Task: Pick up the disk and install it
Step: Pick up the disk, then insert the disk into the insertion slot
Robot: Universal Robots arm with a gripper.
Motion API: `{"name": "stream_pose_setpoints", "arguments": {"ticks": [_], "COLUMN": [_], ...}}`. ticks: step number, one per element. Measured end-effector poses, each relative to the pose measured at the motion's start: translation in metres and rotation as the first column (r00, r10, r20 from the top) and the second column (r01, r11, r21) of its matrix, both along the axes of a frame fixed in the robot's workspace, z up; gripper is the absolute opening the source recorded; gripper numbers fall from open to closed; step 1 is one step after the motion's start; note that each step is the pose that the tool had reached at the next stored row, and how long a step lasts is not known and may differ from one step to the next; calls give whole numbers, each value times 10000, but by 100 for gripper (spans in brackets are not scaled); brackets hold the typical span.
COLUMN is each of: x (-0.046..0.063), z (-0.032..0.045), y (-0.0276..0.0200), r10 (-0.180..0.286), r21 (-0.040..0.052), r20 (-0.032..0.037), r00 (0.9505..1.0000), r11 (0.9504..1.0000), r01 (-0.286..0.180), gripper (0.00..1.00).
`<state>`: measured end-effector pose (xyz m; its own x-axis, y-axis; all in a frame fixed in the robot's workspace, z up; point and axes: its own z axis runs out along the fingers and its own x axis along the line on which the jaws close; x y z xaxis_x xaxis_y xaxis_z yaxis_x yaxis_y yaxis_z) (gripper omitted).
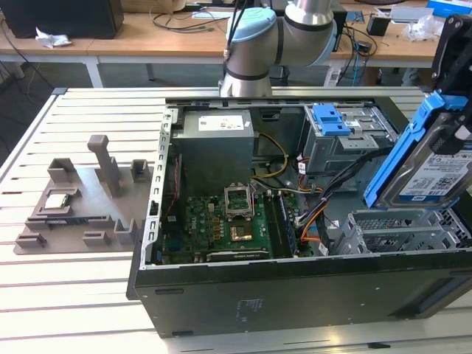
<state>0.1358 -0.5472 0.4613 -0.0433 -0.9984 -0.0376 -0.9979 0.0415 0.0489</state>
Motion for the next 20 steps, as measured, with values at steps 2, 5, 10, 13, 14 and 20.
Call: {"name": "stream_pose_setpoints", "arguments": {"ticks": [2, 5, 10, 13, 14, 20], "x": [-23, -46, -48, -47, -47, -47], "z": [-18, -44, -54, -54, -55, -56], "y": [-6, -33, -36, -36, -36, -37], "r10": [2, 6, 3, 3, 4, 3], "r21": [-23, -106, -130, -130, -130, -131], "r20": [0, 0, 0, 0, 0, 0], "r00": [10000, 10000, 10000, 10000, 10000, 10000], "r11": [10000, 9999, 9999, 9999, 9999, 9999], "r01": [-2, -6, -3, -3, -4, -3], "gripper": [37, 37, 37, 37, 37, 37]}}
